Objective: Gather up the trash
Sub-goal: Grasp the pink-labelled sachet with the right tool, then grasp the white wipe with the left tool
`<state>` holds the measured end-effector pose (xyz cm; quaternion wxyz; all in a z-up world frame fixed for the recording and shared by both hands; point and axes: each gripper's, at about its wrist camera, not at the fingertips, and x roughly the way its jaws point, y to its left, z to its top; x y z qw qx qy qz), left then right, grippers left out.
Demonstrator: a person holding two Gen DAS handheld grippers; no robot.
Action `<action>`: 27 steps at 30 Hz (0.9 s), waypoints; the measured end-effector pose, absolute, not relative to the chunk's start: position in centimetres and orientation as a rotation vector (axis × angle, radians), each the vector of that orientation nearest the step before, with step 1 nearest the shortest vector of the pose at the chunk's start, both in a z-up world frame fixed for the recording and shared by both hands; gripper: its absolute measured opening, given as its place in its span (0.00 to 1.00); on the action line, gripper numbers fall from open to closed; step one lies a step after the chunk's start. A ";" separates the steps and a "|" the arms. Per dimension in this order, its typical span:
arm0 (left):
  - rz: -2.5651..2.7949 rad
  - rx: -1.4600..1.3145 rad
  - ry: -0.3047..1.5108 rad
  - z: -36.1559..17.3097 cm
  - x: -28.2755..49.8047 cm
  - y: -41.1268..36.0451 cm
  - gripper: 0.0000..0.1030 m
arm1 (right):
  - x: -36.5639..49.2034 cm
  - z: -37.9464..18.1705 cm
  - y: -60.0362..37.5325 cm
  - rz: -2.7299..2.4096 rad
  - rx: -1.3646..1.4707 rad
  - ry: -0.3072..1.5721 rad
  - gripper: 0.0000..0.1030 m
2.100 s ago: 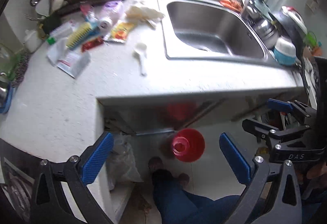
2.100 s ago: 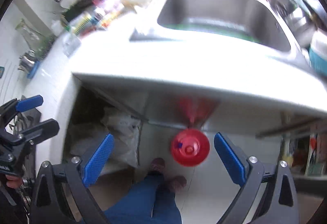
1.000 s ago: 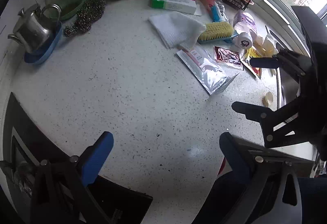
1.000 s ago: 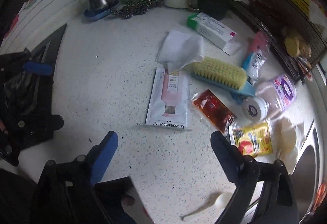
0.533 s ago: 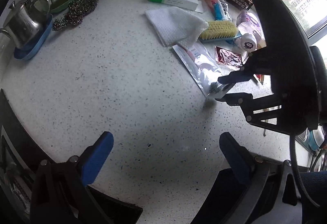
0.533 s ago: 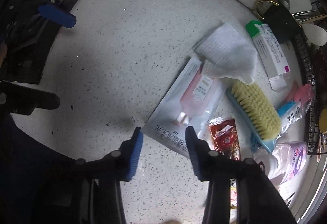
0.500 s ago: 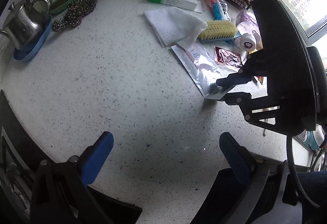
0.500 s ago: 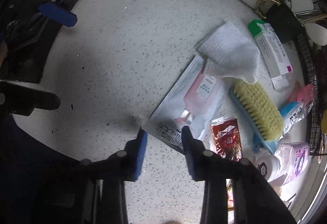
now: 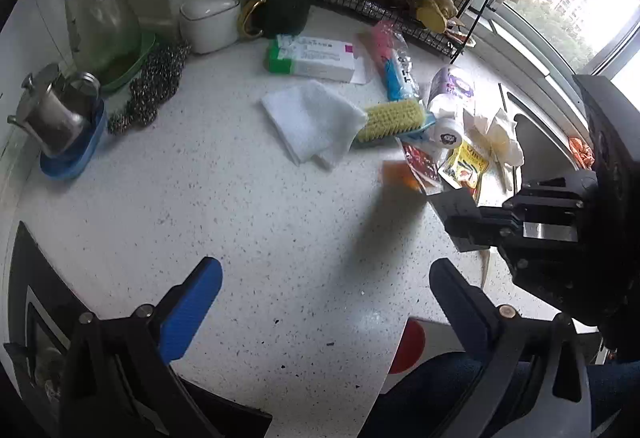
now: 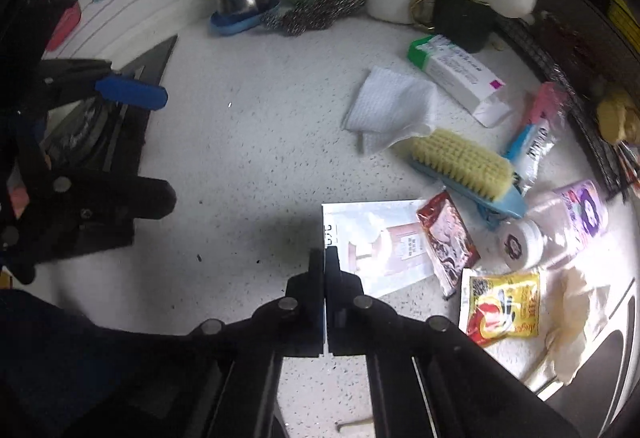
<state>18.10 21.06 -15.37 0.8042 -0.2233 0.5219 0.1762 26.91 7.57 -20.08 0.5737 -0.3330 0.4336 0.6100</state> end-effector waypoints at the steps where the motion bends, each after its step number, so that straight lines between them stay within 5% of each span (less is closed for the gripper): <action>1: 0.373 -0.472 1.111 -15.0 18.5 21.1 1.00 | 27.4 -19.4 7.0 1.408 -0.728 1.027 0.00; 10: 0.306 -0.402 1.106 -13.5 24.3 21.6 1.00 | 31.4 -16.3 2.9 1.104 -0.382 1.147 0.00; 22: 0.272 -0.350 1.265 -21.1 31.3 25.2 1.00 | 36.5 -17.6 2.3 0.909 -0.155 1.288 0.00; 27: 0.280 -0.293 1.323 -24.0 32.9 26.5 0.87 | 36.7 -18.6 3.1 0.881 -0.132 1.314 0.00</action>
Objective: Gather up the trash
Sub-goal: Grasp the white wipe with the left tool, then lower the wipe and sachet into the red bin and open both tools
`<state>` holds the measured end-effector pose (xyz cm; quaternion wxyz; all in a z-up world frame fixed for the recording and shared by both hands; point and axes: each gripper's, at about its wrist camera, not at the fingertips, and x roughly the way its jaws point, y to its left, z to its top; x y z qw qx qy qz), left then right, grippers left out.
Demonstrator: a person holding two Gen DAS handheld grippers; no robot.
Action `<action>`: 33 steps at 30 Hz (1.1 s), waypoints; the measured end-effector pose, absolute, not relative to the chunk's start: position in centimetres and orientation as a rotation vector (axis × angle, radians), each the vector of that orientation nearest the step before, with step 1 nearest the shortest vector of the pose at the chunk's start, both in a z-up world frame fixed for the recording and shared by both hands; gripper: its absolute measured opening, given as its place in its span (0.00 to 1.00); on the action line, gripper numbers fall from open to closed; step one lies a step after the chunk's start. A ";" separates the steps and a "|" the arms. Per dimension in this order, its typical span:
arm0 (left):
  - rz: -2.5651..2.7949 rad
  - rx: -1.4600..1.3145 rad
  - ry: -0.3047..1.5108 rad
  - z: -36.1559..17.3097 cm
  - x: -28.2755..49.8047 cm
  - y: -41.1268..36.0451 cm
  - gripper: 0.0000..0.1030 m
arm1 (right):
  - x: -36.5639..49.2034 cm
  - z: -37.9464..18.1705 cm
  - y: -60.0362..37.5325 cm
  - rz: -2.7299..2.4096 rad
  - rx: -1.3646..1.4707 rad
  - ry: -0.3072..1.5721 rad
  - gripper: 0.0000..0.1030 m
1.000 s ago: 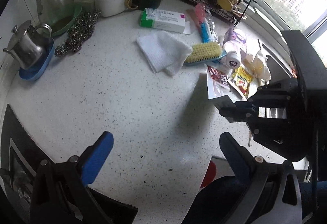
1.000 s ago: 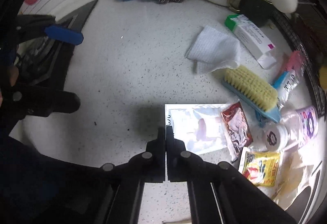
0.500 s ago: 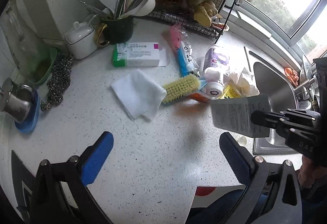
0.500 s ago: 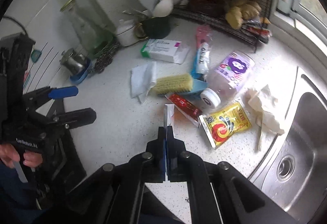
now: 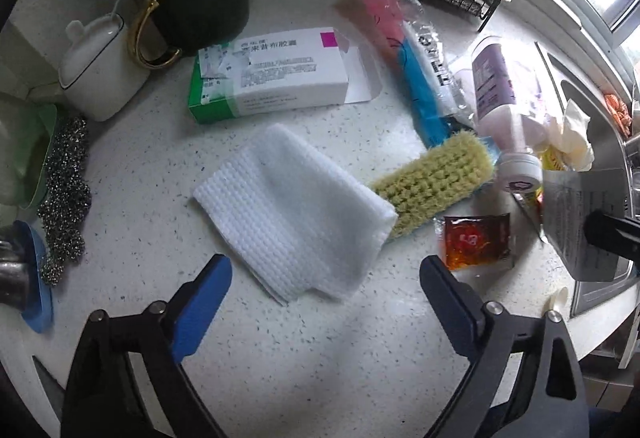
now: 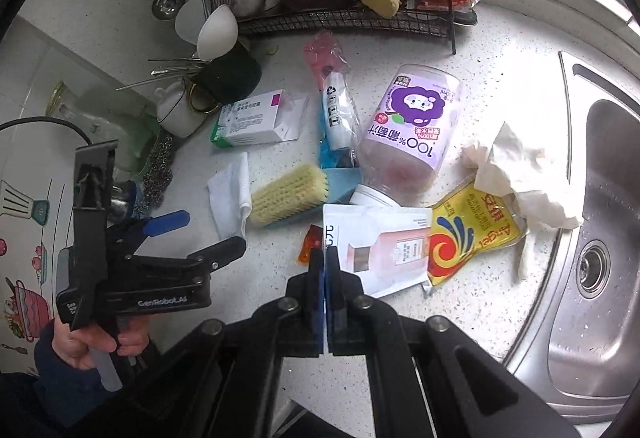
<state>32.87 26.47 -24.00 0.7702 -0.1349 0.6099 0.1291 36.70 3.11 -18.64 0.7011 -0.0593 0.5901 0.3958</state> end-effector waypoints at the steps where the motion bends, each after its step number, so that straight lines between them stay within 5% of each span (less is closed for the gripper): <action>1: 0.273 -0.287 1.331 -24.4 33.1 26.6 0.85 | 36.6 -18.8 3.3 0.878 -0.133 1.315 0.00; 8: 0.261 -0.217 1.359 -26.2 34.1 26.8 0.66 | 36.0 -20.1 4.4 0.879 -0.133 1.370 0.00; 10: 0.283 -0.192 1.359 -26.1 34.1 26.9 0.52 | 35.8 -20.1 4.3 0.881 -0.138 1.372 0.00; 12: 0.281 -0.218 1.350 -25.6 33.8 27.2 0.21 | 35.8 -20.0 4.3 0.883 -0.137 1.369 0.00; 14: 0.280 -0.242 1.351 -25.3 33.4 27.3 0.08 | 35.7 -20.0 4.2 0.881 -0.137 1.362 0.00; 33: 0.127 -0.210 1.173 -13.4 26.4 14.7 0.06 | 30.4 -13.5 -4.4 0.918 -0.076 1.188 0.00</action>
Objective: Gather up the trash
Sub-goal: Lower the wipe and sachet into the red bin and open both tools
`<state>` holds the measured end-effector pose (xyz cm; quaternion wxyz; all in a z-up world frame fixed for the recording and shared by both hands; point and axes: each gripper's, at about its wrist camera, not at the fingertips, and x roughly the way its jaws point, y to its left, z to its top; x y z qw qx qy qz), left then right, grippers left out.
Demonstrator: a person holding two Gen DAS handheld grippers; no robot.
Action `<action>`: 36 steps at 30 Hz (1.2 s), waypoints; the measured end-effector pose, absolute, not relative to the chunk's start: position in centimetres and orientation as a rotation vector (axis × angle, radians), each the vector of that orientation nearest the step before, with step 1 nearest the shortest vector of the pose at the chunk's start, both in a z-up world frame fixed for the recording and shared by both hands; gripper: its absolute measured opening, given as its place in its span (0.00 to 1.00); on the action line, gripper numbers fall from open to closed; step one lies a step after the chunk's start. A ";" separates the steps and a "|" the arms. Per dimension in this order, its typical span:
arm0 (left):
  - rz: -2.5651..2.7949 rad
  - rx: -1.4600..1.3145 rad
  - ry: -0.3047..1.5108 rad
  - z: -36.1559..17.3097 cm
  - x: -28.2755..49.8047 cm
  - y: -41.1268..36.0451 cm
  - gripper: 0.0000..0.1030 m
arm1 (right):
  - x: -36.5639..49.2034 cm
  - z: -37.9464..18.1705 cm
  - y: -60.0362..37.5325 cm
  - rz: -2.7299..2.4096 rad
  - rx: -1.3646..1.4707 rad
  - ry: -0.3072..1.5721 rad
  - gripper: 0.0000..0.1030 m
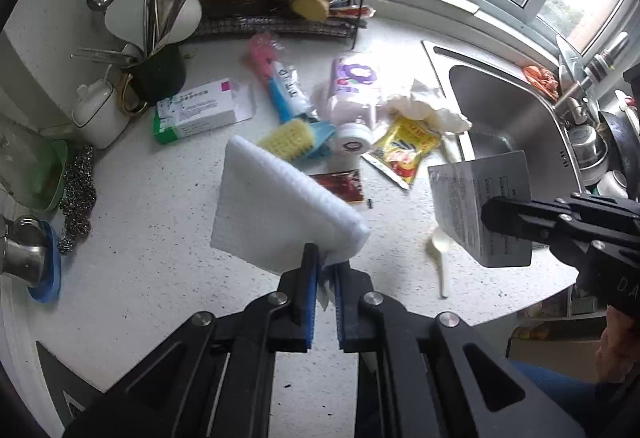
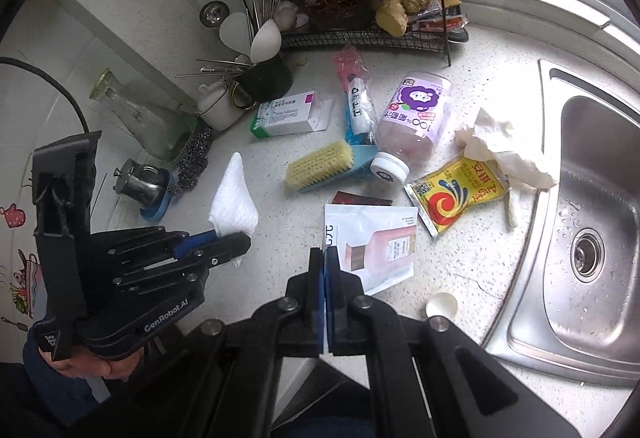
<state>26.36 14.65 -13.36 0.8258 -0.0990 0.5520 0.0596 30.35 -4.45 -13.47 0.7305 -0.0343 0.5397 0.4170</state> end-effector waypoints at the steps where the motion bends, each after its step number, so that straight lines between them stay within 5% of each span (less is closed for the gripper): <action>1: 0.119 -0.203 1.163 -12.9 26.0 14.0 0.06 | 30.0 -13.1 -5.1 0.912 -0.068 1.177 0.00; 18: -0.111 -0.082 1.090 -10.5 17.4 -7.4 0.06 | 18.4 -10.4 -23.2 0.761 0.047 1.026 0.00; 26: -0.203 -0.088 1.197 -16.3 15.2 -12.8 0.06 | 15.5 -16.9 -28.9 0.645 0.092 1.145 0.00; 36: -0.196 -0.091 1.326 -28.1 16.2 -13.9 0.06 | 17.8 -31.7 -29.4 0.566 0.131 1.362 0.00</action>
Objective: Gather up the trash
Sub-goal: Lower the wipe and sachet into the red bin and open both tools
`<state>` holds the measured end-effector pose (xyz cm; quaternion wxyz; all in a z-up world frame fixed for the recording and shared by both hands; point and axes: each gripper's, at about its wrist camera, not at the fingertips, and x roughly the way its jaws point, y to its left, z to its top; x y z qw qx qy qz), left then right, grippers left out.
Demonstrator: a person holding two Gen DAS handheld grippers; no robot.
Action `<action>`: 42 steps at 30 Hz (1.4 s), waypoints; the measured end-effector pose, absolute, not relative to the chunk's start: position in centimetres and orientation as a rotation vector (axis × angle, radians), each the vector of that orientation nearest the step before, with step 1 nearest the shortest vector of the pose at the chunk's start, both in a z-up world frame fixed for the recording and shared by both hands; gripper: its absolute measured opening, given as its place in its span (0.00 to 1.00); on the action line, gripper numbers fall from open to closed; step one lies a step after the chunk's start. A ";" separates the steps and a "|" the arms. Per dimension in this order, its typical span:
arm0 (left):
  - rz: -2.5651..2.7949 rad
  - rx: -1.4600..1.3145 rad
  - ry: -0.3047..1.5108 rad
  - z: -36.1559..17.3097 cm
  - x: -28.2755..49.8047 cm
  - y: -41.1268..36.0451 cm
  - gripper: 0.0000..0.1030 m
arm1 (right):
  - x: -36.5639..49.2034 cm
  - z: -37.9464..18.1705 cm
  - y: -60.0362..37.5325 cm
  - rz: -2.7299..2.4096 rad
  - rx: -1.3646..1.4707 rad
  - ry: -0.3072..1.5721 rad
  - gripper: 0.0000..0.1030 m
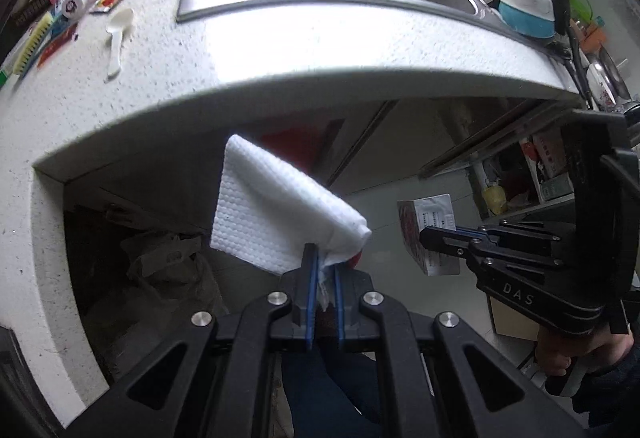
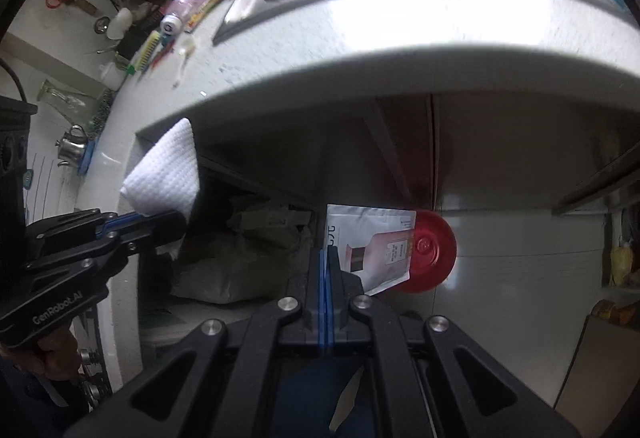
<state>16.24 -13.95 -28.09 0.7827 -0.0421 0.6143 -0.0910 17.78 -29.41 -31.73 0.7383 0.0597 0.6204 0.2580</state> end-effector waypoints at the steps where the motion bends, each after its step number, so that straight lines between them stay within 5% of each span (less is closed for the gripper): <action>1: -0.191 -0.085 1.332 -29.1 16.3 -13.9 0.06 | 18.1 -33.2 -29.0 0.569 0.129 1.375 0.00; 10: -0.201 -0.072 1.371 -35.6 16.0 -13.3 0.06 | 20.6 -42.8 -26.2 0.509 0.021 1.415 0.06; 12: -0.197 -0.068 1.382 -36.3 16.0 -13.4 0.06 | 20.3 -44.1 -27.7 0.503 0.028 1.431 0.44; 13: -0.193 -0.069 1.387 -36.6 16.0 -13.4 0.06 | 20.1 -44.5 -28.6 0.507 0.044 1.435 0.52; 18: -0.211 -0.069 1.395 -36.2 16.1 -13.5 0.06 | 19.1 -43.7 -30.5 0.470 0.054 1.427 0.70; 29: -0.372 -0.018 1.393 -37.6 17.4 -19.5 0.07 | 17.5 -39.5 -36.1 0.323 0.128 1.341 0.90; 38: -0.459 0.018 1.452 -42.1 18.2 -24.3 0.07 | 16.7 -40.7 -40.3 0.177 0.157 1.339 0.91; 40: -0.461 0.019 1.467 -43.3 18.4 -24.8 0.13 | 16.4 -41.1 -40.9 0.147 0.168 1.344 0.91; 42: -0.452 0.017 1.468 -43.8 18.5 -25.0 0.31 | 16.1 -41.6 -41.4 0.125 0.176 1.347 0.91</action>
